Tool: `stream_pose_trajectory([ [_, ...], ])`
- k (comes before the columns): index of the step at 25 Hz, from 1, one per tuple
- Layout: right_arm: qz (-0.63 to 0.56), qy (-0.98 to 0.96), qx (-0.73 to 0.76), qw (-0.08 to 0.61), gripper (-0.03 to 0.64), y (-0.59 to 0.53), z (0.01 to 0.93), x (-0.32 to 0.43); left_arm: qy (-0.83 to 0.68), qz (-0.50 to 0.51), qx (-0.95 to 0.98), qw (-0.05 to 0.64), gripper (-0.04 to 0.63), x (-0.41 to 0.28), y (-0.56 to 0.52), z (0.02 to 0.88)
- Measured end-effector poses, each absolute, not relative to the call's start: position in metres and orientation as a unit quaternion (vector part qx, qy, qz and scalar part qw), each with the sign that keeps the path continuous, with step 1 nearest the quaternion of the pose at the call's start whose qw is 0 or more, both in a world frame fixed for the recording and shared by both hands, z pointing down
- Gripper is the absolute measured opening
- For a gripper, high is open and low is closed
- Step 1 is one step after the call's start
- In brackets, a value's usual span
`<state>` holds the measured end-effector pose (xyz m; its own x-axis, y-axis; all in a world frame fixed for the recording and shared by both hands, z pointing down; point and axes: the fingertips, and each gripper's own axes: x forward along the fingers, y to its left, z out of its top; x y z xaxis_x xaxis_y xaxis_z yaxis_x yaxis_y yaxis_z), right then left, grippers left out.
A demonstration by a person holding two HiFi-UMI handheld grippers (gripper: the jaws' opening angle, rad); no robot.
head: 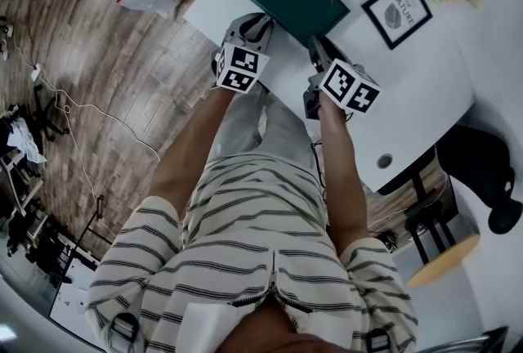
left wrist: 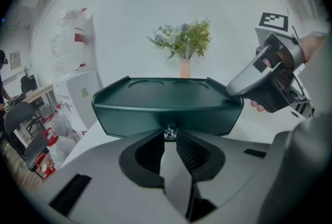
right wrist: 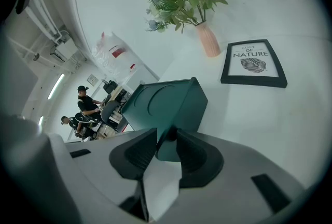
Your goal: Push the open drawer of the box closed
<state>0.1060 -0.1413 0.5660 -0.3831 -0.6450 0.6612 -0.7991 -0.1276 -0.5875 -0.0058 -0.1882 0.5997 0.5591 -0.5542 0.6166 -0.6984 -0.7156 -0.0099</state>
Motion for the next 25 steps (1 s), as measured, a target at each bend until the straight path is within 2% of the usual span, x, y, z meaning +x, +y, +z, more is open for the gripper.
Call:
stream_pose_trajectory([
  [19,0.532,-0.654,0.536,0.036,0.143,-0.138,0.565,0.108,-0.351,0.314,0.875,0.107,0.083,-0.007,-0.183,0.595],
  [25,0.493,-0.678,0.545,0.014,0.141,-0.138,0.531,0.109,-0.365,0.298,0.877,0.098,0.068,-0.012,-0.175,0.568],
])
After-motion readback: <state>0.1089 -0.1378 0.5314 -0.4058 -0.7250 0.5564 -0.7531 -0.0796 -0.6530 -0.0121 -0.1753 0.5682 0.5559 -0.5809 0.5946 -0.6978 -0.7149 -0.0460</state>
